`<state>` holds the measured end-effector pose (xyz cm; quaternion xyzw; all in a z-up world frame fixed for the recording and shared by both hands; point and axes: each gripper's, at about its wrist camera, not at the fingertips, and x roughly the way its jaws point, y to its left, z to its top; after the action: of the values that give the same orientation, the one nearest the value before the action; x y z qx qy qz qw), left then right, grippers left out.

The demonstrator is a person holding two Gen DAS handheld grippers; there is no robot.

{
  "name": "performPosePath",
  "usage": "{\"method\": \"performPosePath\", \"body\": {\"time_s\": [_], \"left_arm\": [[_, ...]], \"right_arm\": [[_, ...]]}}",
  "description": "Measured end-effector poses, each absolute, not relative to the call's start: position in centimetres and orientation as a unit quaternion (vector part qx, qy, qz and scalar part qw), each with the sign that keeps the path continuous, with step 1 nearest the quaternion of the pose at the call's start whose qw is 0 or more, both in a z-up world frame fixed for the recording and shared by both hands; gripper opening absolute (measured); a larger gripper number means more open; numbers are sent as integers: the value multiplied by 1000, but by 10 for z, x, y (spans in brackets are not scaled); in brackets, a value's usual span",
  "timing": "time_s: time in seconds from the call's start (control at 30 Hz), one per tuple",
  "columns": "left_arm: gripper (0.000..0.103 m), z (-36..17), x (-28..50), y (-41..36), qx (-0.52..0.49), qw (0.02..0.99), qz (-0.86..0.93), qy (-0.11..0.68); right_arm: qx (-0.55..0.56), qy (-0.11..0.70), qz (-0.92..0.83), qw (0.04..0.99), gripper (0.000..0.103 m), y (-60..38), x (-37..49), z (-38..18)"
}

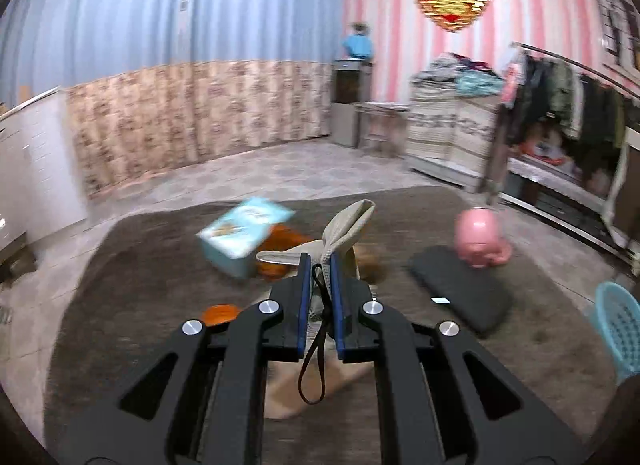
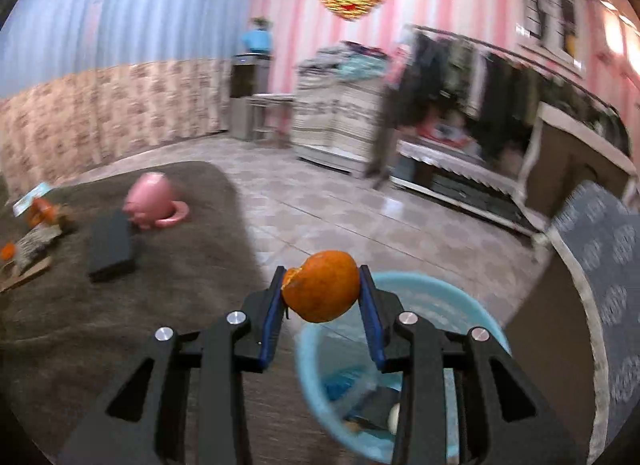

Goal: Collect trash
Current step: 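Carry both items over the blue basket and open both tools to drop them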

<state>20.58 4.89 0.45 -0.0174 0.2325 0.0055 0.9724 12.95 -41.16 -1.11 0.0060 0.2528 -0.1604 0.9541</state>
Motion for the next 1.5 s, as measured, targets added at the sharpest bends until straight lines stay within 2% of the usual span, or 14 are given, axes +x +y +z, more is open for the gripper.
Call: {"method": "performPosePath", "body": {"time_s": [0.6,1.3,1.43,1.5], "left_arm": [[9,-29,195,-208,41,941,-199,272],[9,-64,176,-384,101,892,-342,278],[14,-62,176,-397,108,890,-350,271],[23,-60,178,-400,107,893,-347,266]], "right_arm": [[45,275,-250,927,36,-521,110,-35],[115,287,-262,914,36,-567,115,-68],[118,287,-263,914,36,-568,116,-70],[120,289,-265,912,36,-568,116,-71]]}}
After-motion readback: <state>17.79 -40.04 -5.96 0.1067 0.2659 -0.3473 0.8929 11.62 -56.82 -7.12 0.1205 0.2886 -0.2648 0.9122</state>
